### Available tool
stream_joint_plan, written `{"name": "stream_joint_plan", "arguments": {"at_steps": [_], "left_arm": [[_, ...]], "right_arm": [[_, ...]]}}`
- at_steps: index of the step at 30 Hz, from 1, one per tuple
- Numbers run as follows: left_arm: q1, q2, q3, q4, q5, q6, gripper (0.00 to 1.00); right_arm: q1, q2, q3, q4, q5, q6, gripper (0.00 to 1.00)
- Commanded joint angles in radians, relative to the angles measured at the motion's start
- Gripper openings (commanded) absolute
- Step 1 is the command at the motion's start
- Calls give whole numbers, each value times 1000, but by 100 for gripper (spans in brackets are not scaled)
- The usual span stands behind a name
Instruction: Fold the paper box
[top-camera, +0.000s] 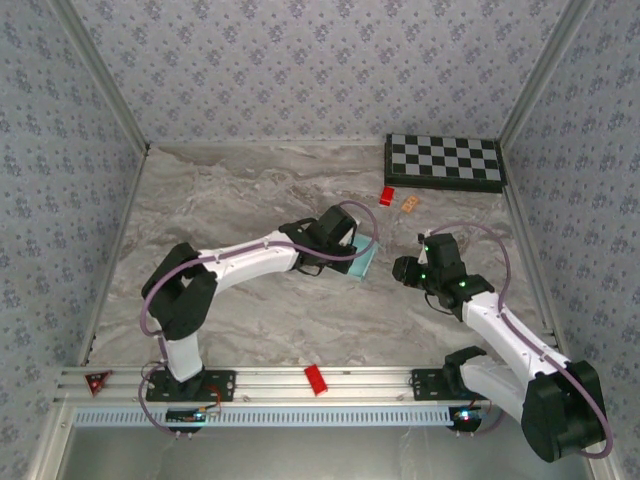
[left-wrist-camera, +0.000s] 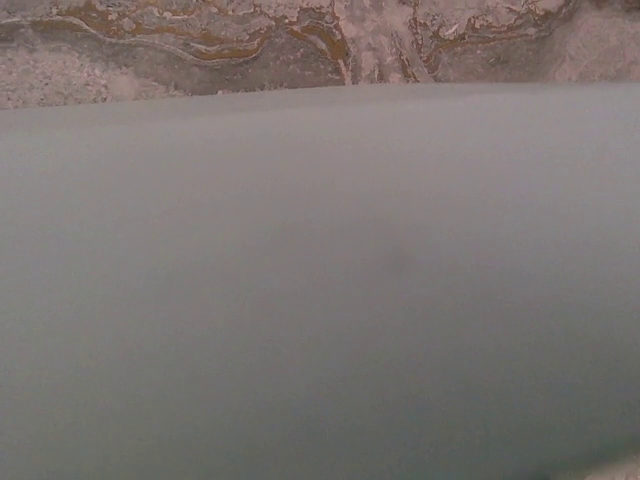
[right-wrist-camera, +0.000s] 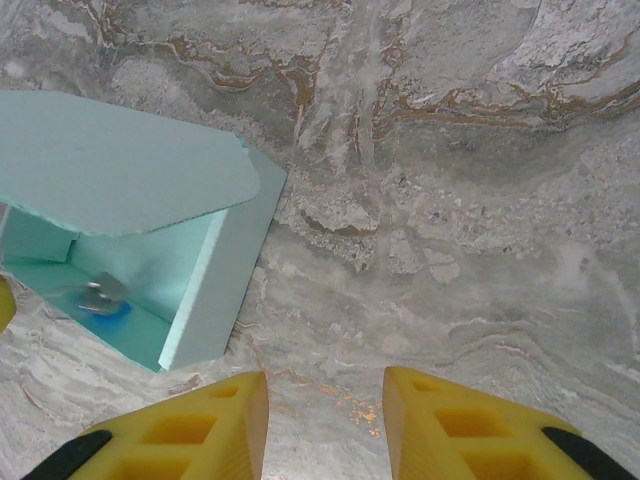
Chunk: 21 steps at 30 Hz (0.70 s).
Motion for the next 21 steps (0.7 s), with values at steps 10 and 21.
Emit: {"name": "stream_joint_plan", "arguments": {"at_steps": [10, 21], "left_arm": [[-6, -140, -46, 1, -67, 13, 22], [56, -394, -181, -45, -362, -118, 29]], "right_arm": [[-4, 12, -14, 11, -20, -9, 37], [-6, 133, 3, 100, -54, 26, 37]]}}
